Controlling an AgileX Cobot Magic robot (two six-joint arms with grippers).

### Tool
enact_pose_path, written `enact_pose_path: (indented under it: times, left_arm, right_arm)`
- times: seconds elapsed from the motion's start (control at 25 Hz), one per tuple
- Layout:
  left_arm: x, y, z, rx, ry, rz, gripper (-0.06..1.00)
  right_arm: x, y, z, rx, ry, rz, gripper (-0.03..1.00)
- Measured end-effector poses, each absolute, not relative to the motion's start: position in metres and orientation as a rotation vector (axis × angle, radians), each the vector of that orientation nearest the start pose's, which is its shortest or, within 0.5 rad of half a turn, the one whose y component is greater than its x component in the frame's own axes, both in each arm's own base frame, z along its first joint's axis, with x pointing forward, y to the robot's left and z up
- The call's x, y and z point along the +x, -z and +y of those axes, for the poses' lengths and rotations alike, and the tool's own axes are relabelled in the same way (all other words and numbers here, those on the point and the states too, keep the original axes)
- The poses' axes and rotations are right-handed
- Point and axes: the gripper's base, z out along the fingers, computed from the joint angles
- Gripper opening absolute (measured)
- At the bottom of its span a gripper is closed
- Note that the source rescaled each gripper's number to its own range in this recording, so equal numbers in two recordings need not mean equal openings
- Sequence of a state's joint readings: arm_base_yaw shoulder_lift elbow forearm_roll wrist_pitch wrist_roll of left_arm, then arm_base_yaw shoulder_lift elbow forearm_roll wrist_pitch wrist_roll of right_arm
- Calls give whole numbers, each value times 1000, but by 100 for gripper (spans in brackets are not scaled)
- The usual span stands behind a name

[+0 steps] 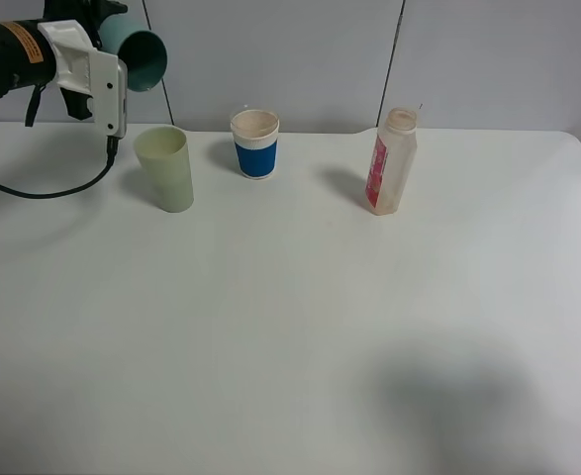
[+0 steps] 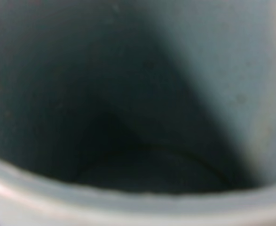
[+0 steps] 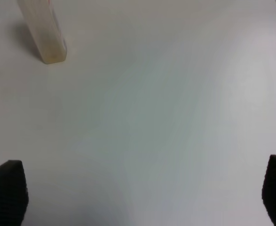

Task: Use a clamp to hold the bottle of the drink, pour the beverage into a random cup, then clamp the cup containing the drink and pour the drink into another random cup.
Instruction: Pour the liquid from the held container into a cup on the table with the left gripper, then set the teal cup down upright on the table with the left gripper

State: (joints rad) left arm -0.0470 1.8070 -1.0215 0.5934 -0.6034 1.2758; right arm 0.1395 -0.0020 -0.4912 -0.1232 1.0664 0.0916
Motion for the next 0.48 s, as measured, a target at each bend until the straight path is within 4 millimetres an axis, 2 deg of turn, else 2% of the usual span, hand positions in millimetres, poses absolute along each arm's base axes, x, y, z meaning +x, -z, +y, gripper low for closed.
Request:
enact_pose_path:
  times: [0.16,0.32,0.48]
  left_arm:
    - [393,-229,-47,1572,-950,949,0]
    - [395,-233,-43,1348,-817,1130,0]
    - [396,-234,-41,1259,-756,1202,0]
  right_arm:
    - [-3,-275,-10,-43,4,2050,100]
    - [-3,-275,-10,-43,4,2050,100]
    - [-3,-275,-10,-43,4,2050,100]
